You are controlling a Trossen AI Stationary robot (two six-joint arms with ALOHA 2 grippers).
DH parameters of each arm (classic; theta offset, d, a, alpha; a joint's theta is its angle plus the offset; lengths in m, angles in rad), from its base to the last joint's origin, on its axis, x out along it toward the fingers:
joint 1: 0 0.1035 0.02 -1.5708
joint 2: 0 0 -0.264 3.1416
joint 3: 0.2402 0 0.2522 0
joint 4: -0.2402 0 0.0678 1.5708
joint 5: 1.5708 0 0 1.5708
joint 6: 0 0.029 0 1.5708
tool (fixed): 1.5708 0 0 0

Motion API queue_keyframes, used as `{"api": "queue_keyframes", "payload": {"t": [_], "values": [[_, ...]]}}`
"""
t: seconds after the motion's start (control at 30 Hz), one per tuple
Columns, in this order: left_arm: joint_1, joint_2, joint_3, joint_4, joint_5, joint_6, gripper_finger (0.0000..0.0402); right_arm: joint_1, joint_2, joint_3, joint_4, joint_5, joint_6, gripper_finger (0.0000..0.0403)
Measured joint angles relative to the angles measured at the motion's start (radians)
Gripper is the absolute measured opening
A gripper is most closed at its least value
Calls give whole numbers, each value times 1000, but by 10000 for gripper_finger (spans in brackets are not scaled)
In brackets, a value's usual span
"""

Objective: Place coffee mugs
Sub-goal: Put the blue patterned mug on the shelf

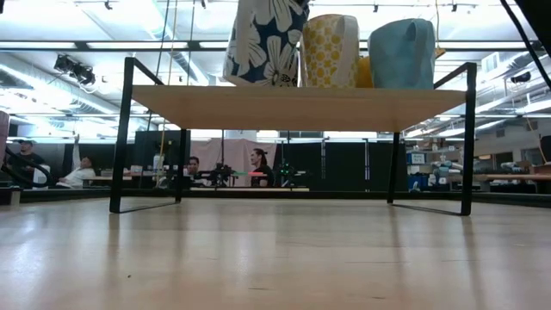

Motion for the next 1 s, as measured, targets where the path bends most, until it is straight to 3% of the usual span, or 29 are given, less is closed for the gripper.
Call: {"api": "queue_keyframes", "payload": {"t": [1.0], "values": [[0, 0, 0, 0, 0, -1, 117, -1, 1, -9, 20, 10, 0, 49]]}}
